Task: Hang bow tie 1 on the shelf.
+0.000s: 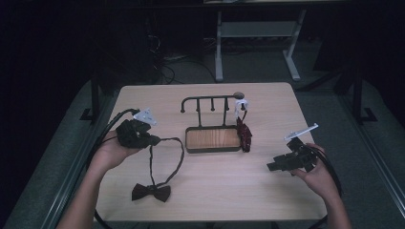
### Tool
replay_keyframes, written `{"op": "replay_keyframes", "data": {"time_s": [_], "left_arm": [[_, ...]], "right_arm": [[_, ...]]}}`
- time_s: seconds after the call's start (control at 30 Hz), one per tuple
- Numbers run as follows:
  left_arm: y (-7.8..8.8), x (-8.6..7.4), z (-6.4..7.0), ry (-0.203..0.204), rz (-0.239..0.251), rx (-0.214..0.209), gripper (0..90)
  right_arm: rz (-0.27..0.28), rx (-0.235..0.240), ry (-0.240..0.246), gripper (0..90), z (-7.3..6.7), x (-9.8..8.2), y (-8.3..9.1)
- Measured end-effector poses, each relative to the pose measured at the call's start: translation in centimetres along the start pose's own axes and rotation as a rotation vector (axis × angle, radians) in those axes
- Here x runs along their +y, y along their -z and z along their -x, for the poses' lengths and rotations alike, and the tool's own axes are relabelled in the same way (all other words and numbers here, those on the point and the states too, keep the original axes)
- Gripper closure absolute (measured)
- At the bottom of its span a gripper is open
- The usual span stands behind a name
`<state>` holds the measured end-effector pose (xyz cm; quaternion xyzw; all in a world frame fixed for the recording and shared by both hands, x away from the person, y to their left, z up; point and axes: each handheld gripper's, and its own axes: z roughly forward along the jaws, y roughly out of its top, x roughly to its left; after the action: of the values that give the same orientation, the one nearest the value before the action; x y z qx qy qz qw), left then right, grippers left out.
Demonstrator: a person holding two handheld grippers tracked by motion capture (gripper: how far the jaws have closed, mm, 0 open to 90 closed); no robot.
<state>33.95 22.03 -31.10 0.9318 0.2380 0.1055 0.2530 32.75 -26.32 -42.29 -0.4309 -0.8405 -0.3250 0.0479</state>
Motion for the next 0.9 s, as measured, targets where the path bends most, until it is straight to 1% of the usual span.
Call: {"op": "replay_keyframes", "data": {"time_s": [0.2,0.23,0.37,0.5,0.57,0.6,0.63,0.73,0.87,0.9], "left_arm": [[0.6,0.7,0.1,-0.011,0.008,0.006,89.8],[0.7,0.8,0.2,-0.008,0.010,0.005,89.8],[1.0,1.3,0.0,-0.020,0.010,0.009,89.8],[1.1,1.8,-0.1,-0.020,0.012,0.014,89.9],[1.2,2.1,-0.3,-0.024,0.005,0.015,89.8],[1.2,2.3,-0.4,-0.020,0.010,0.014,89.8],[1.2,2.4,-0.5,-0.021,0.009,0.015,89.9],[1.4,2.8,-0.9,-0.012,0.016,0.015,89.9],[1.6,3.5,-1.3,-0.016,0.008,0.019,89.9],[1.7,3.7,-1.4,-0.014,0.012,0.021,89.9]], "right_arm": [[-0.002,0.002,0.008,46.3,-0.1,0.0,0.0],[-0.003,0.002,0.007,46.3,-0.1,0.1,0.0],[0.005,0.004,0.009,46.3,0.0,0.1,0.2],[0.005,0.004,0.010,46.3,0.0,0.0,0.2],[0.005,0.004,0.010,46.3,0.0,0.0,0.2],[0.003,0.006,0.005,46.3,0.0,0.0,0.2],[0.009,0.005,0.016,46.3,0.1,0.1,0.1],[0.002,0.009,0.012,46.3,0.2,0.0,0.1],[0.004,0.009,0.008,46.4,0.3,0.0,0.2],[0.005,0.009,0.005,46.3,0.3,0.0,0.2]]}}
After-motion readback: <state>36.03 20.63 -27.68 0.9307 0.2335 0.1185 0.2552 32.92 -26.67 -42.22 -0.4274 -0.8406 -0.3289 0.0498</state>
